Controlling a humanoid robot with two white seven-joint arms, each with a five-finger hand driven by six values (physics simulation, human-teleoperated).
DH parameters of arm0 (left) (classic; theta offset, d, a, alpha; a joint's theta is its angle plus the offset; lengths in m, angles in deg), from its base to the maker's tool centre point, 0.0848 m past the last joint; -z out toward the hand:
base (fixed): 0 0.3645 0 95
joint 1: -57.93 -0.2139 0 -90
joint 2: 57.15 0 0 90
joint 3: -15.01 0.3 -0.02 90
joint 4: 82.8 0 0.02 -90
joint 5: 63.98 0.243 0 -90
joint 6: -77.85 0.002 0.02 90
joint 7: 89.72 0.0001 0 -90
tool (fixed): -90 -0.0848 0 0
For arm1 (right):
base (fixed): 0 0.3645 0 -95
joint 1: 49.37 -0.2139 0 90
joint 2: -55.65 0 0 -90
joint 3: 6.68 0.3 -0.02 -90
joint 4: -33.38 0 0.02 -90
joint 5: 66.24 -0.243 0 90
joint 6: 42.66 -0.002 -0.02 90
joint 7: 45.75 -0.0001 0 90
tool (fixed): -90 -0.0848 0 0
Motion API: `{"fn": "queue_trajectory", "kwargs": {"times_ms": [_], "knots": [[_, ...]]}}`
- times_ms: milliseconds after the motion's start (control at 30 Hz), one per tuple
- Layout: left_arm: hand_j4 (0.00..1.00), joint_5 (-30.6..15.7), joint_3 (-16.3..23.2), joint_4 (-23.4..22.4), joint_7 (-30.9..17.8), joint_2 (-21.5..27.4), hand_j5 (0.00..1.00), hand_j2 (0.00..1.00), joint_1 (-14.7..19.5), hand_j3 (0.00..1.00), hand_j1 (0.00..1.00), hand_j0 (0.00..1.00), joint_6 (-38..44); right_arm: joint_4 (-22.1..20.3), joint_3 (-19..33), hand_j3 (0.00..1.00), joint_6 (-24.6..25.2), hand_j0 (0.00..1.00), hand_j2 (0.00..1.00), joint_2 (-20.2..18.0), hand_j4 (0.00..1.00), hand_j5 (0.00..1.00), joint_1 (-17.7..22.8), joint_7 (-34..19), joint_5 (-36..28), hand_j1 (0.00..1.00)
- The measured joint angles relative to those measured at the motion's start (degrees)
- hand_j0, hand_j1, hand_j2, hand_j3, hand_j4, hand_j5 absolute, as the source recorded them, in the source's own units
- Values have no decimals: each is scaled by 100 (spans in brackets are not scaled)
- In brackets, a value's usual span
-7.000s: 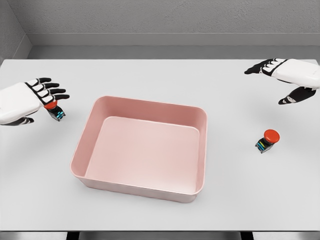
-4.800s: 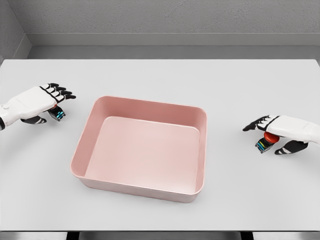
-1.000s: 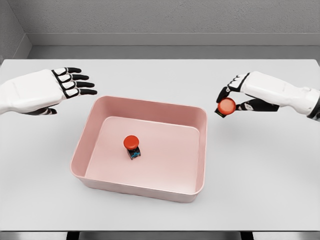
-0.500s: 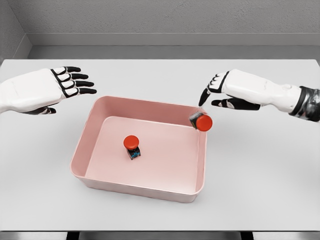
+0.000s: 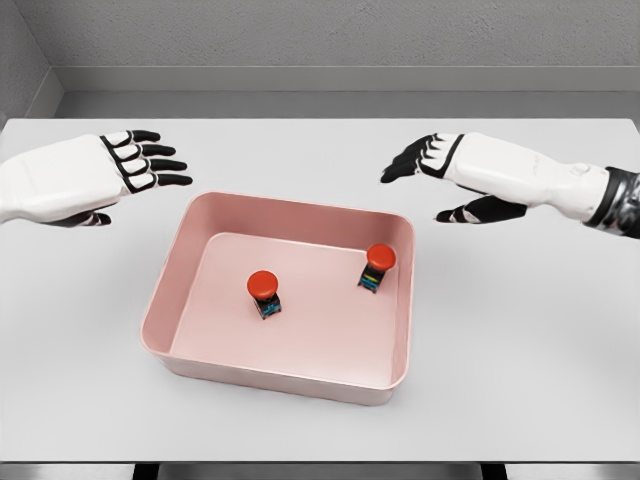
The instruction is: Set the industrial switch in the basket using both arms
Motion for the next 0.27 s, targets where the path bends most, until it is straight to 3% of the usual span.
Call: {"fn": "queue_trajectory", "kwargs": {"times_ms": [200, 267], "knots": [[100, -1, -1, -1, 4, 11, 100, 100, -17, 100, 100, 100, 0, 47, 265, 100, 1, 100, 100, -344, 100, 100, 167, -3, -1, 100], [100, 0, -1, -2, 3, 14, 100, 100, -17, 100, 100, 100, 0, 75, 386, 100, -2, 100, 100, -409, 100, 100, 404, -7, 7, 100]]}}
